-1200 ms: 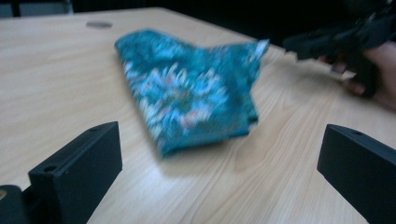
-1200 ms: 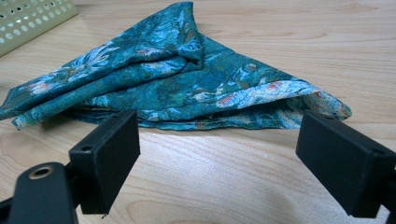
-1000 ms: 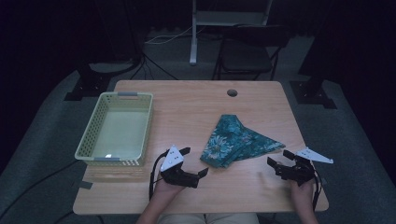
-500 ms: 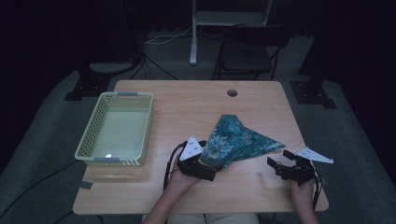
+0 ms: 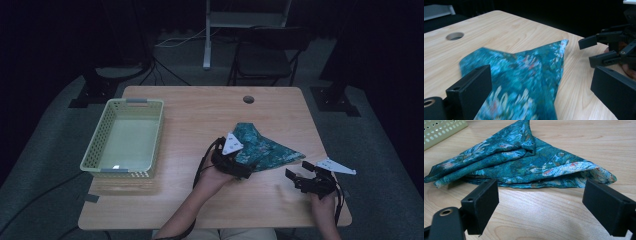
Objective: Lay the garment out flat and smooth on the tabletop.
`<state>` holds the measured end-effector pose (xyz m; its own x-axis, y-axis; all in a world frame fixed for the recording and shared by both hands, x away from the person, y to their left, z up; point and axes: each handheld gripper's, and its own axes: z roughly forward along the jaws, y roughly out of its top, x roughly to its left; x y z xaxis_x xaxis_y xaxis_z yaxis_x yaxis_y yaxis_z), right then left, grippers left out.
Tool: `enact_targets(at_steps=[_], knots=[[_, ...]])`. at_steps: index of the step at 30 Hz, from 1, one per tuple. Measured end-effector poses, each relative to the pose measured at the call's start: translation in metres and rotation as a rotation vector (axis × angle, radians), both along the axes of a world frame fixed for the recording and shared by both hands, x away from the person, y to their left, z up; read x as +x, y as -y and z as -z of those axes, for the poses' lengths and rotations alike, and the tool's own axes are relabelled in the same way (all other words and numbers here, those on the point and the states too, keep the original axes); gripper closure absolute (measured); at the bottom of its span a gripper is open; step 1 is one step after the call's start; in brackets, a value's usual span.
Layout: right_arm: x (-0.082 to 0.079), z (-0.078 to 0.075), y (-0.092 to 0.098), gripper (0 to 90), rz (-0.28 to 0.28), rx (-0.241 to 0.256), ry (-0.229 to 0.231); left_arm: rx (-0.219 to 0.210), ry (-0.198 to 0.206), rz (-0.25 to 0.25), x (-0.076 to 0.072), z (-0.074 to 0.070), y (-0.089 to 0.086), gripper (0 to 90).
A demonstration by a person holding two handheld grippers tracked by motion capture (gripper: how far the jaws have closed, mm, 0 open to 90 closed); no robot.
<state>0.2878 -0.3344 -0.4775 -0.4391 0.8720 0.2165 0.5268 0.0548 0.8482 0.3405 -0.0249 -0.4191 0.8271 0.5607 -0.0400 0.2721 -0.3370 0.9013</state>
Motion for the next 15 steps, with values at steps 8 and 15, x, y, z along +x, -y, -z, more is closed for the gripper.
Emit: enact_targets(at_steps=[8, 15], knots=[[0.000, 0.000, 0.001, 13.1, -0.014, 0.006, 0.000, 0.041, -0.045, 0.023, 0.022, 0.011, 0.039, 13.9], [0.001, 0.000, 0.001, 13.1, -0.021, 0.009, -0.004, 0.152, -0.079, -0.003, 0.038, 0.028, 0.057, 17.0]])
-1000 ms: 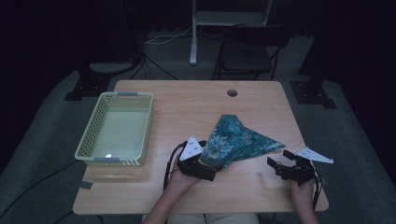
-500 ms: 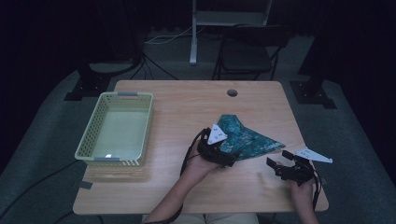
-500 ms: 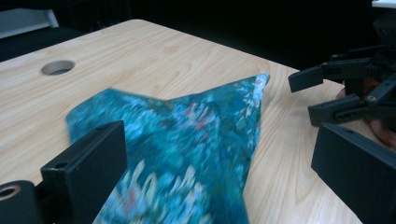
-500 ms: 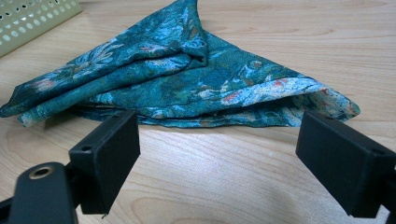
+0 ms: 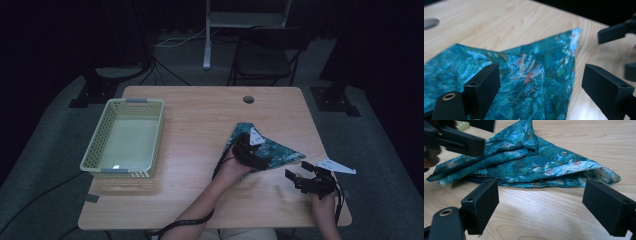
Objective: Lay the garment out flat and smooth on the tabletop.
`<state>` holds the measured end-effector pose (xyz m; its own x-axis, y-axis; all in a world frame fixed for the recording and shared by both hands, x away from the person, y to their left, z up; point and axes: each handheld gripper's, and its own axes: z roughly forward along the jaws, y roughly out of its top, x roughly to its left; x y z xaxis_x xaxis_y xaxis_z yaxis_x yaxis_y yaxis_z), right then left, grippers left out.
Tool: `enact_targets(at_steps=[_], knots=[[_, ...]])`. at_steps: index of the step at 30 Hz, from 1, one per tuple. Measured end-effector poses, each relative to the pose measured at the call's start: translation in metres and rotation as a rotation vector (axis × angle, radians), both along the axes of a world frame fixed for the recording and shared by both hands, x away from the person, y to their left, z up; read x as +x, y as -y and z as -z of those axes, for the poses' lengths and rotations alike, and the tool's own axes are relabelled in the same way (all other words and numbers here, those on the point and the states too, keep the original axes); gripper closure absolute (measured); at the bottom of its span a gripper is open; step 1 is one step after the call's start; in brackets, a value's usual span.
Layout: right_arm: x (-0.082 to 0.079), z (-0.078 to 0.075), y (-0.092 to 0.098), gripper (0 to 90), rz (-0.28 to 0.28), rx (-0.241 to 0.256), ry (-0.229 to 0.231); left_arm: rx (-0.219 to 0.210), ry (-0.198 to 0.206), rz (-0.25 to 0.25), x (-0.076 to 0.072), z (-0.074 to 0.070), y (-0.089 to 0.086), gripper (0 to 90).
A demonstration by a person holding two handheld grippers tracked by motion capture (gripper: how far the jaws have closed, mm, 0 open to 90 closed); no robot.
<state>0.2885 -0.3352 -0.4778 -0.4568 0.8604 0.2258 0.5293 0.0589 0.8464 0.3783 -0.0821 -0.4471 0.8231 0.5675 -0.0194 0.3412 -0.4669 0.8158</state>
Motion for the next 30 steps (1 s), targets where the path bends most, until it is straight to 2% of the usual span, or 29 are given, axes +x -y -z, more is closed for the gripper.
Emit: enact_targets(at_steps=[1, 4, 6, 8, 12, 18, 22, 24, 30], knots=[[0.000, 0.000, 0.000, 13.1, -0.002, 0.001, -0.002, 0.015, -0.003, -0.012, 0.002, 0.003, 0.001, 17.2], [0.000, 0.000, 0.000, 13.2, -0.004, 0.001, -0.004, 0.059, -0.022, -0.003, 0.006, 0.010, 0.005, 17.4], [0.000, 0.000, 0.000, 13.2, -0.004, 0.001, -0.007, 0.085, -0.035, 0.007, 0.008, 0.015, 0.007, 24.3], [0.000, 0.000, 0.000, 13.2, -0.007, 0.000, -0.011, 0.093, -0.051, -0.005, 0.010, 0.018, 0.007, 25.6], [0.001, 0.000, -0.001, 13.2, -0.009, -0.003, -0.015, 0.114, -0.048, -0.006, 0.013, 0.021, 0.006, 37.5], [0.001, 0.000, -0.001, 13.2, -0.016, -0.002, -0.021, 0.077, -0.056, -0.015, 0.015, 0.021, -0.006, 66.3], [0.001, 0.000, -0.001, 14.1, -0.019, -0.006, -0.024, 0.033, -0.054, -0.027, 0.015, 0.019, -0.011, 79.3], [0.002, 0.000, -0.001, 14.1, -0.020, -0.006, -0.024, 0.018, -0.049, -0.032, 0.014, 0.016, -0.014, 83.2], [0.001, 0.000, -0.001, 14.1, -0.016, -0.005, -0.026, -0.051, -0.034, -0.060, 0.015, 0.005, -0.029, 83.8]])
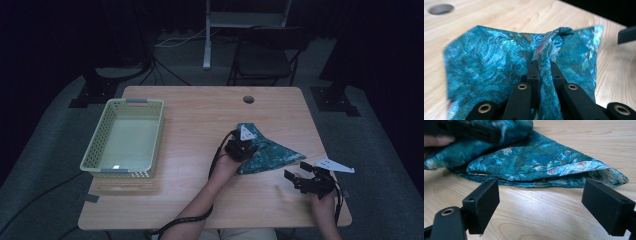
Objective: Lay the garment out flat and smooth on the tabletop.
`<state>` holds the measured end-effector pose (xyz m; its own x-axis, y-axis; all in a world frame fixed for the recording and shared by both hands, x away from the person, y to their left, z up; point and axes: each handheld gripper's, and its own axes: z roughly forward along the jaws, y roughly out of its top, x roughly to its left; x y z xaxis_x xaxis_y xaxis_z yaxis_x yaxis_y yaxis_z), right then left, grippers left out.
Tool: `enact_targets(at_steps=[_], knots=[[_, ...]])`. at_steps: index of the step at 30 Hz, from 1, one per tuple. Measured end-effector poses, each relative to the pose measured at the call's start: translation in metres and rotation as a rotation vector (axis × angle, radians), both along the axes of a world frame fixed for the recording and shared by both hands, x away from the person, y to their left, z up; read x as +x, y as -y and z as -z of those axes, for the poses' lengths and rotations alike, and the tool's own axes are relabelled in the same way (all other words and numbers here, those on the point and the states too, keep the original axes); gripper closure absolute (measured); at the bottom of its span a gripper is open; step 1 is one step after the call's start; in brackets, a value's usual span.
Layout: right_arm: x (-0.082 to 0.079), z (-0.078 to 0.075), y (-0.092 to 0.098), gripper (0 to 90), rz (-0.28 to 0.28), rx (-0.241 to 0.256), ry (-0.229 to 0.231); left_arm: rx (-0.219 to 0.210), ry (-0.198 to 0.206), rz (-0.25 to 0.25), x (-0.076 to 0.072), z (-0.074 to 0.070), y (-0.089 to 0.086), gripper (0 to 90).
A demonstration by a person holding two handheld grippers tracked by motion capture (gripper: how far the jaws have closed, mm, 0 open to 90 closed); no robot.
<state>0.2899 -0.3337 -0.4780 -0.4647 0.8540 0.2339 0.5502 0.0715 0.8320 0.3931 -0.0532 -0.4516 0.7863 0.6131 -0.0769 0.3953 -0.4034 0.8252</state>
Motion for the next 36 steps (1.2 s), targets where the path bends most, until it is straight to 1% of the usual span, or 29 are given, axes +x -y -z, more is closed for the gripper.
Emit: enact_targets(at_steps=[3, 5, 8, 10, 13, 18, 21, 24, 25, 26, 27, 29, 30, 33, 34, 36], knots=[[0.000, 0.000, 0.000, 14.1, 0.000, -0.001, 0.002, -0.036, 0.008, -0.036, 0.002, -0.007, -0.013, 83.6], [0.000, 0.000, 0.000, 14.1, 0.000, -0.003, 0.002, -0.050, 0.013, -0.059, 0.004, -0.011, -0.024, 83.5], [0.000, 0.000, 0.000, 14.1, 0.001, -0.004, -0.001, -0.069, 0.008, -0.091, 0.008, -0.016, -0.040, 83.3], [0.000, 0.000, 0.000, 14.1, 0.002, -0.005, 0.000, -0.084, 0.012, -0.118, 0.009, -0.019, -0.050, 83.2], [0.000, 0.000, 0.000, 14.1, 0.003, -0.005, -0.001, -0.118, -0.002, -0.163, 0.013, -0.020, -0.064, 83.1], [0.001, 0.000, -0.001, 14.1, 0.003, -0.005, -0.006, -0.127, -0.017, -0.240, 0.020, -0.016, -0.086, 81.8], [0.001, 0.000, -0.001, 14.1, 0.006, -0.007, -0.007, -0.117, -0.025, -0.292, 0.025, -0.012, -0.096, 81.4], [0.001, 0.000, 0.000, 14.1, 0.007, -0.005, -0.006, -0.092, -0.046, -0.349, 0.030, -0.007, -0.109, 76.9], [0.001, 0.000, 0.000, 14.1, 0.008, -0.004, -0.007, -0.085, -0.052, -0.374, 0.032, -0.005, -0.114, 73.1], [0.001, 0.000, 0.000, 14.1, 0.007, -0.004, -0.007, -0.087, -0.059, -0.395, 0.033, -0.003, -0.120, 72.4], [0.001, 0.000, 0.000, 14.1, 0.006, -0.004, -0.007, -0.089, -0.064, -0.420, 0.034, -0.002, -0.126, 69.8], [0.001, 0.000, -0.001, 14.1, 0.006, -0.006, -0.009, -0.100, -0.084, -0.457, 0.036, 0.002, -0.138, 69.1], [0.001, 0.000, -0.001, 14.1, 0.007, -0.007, -0.009, -0.116, -0.092, -0.470, 0.036, 0.003, -0.143, 69.1], [0.001, 0.000, 0.000, 14.1, 0.009, -0.004, -0.011, -0.112, -0.089, -0.503, 0.035, 0.005, -0.153, 69.0], [0.001, 0.000, 0.000, 14.1, 0.012, -0.004, -0.011, -0.121, -0.092, -0.509, 0.034, 0.006, -0.156, 65.7], [0.001, 0.000, 0.000, 14.1, 0.012, -0.004, -0.012, -0.124, -0.090, -0.498, 0.032, 0.006, -0.161, 65.6]])
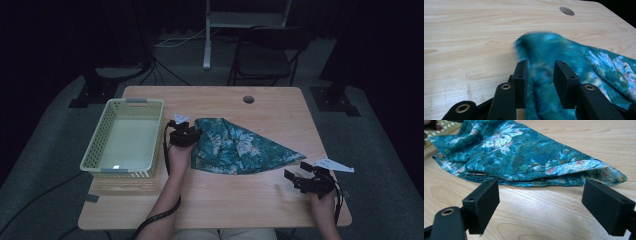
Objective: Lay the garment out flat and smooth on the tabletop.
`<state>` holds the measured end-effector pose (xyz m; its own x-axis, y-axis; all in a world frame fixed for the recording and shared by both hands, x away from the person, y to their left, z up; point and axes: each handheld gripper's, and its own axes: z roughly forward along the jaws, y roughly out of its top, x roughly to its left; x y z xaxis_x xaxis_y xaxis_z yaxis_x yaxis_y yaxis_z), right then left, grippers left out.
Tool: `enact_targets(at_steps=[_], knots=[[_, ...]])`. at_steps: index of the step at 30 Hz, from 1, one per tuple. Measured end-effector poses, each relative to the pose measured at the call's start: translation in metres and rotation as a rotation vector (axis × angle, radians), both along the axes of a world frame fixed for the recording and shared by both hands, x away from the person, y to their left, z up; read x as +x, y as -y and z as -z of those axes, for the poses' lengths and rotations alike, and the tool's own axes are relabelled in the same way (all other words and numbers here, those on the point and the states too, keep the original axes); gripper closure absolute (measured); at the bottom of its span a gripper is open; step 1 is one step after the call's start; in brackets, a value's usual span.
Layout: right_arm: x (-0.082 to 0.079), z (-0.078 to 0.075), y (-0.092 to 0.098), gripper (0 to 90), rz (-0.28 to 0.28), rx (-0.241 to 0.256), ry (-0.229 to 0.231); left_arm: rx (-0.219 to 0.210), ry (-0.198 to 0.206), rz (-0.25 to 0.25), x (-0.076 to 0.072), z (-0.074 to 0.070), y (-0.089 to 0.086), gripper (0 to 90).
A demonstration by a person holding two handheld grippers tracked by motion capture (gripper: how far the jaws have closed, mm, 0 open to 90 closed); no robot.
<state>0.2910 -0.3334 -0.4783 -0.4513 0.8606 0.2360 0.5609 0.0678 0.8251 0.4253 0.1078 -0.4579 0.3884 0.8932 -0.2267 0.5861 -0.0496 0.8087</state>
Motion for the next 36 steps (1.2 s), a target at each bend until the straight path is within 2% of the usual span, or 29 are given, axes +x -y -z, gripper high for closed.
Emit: enact_targets(at_steps=[2, 4, 5, 8, 12, 13, 14, 15, 17, 18, 20, 22, 23, 24, 26, 28, 31, 33, 36], knots=[[0.000, 0.000, 0.000, 14.1, 0.000, -0.002, -0.002, 0.002, 0.007, -0.003, -0.004, -0.001, -0.005, 65.5], [0.000, 0.000, 0.000, 14.1, -0.001, -0.004, -0.001, -0.026, 0.013, -0.006, -0.009, -0.002, -0.011, 64.8], [0.000, 0.000, 0.000, 14.1, -0.001, -0.004, -0.001, -0.029, 0.014, -0.004, -0.011, -0.003, -0.013, 61.5], [0.000, 0.000, -0.001, 14.1, -0.001, -0.006, -0.003, -0.033, 0.032, 0.004, -0.020, -0.007, -0.018, 59.9], [0.000, 0.000, -0.001, 14.1, -0.002, -0.011, -0.004, -0.052, 0.040, 0.030, -0.029, -0.010, -0.020, 46.6], [0.000, 0.000, -0.001, 14.1, -0.002, -0.011, -0.004, -0.048, 0.046, 0.066, -0.036, -0.011, -0.018, 46.6], [0.001, 0.000, -0.001, 14.1, -0.002, -0.011, -0.005, -0.054, 0.049, 0.082, -0.040, -0.012, -0.018, 37.8], [0.001, 0.000, -0.001, 14.1, -0.002, -0.011, -0.006, -0.043, 0.052, 0.092, -0.044, -0.012, -0.016, 37.1], [0.001, 0.000, -0.001, 14.1, -0.001, -0.013, -0.006, -0.051, 0.069, 0.124, -0.051, -0.011, -0.015, 28.5], [0.001, 0.000, -0.001, 14.1, -0.001, -0.013, -0.006, -0.051, 0.069, 0.124, -0.051, -0.011, -0.015, 28.5], [0.001, 0.000, -0.001, 14.1, 0.000, -0.014, -0.006, -0.074, 0.092, 0.170, -0.062, -0.009, -0.015, 28.1], [0.001, 0.000, -0.001, 14.1, 0.000, -0.014, -0.007, -0.076, 0.080, 0.209, -0.072, -0.007, -0.014, 19.3], [0.001, 0.000, -0.001, 14.1, 0.000, -0.013, -0.007, -0.062, 0.082, 0.229, -0.081, -0.007, -0.011, 19.2], [0.001, 0.000, -0.001, 14.1, 0.000, -0.013, -0.007, -0.062, 0.082, 0.229, -0.081, -0.007, -0.011, 19.2], [0.001, 0.000, -0.001, 14.1, 0.000, -0.013, -0.007, -0.022, 0.100, 0.275, -0.099, -0.007, -0.008, 19.2], [0.001, 0.000, -0.001, 14.1, 0.001, -0.013, -0.007, -0.019, 0.117, 0.291, -0.112, -0.007, -0.010, 19.2], [0.001, 0.000, -0.001, 14.1, -0.001, -0.013, -0.009, -0.045, 0.145, 0.291, -0.125, -0.006, -0.018, 19.3], [0.001, 0.000, -0.001, 14.1, -0.003, -0.015, -0.010, -0.072, 0.151, 0.310, -0.132, -0.003, -0.023, 19.3], [0.001, 0.000, -0.002, 14.1, -0.003, -0.017, -0.012, -0.083, 0.167, 0.316, -0.139, -0.001, -0.026, 19.2]])
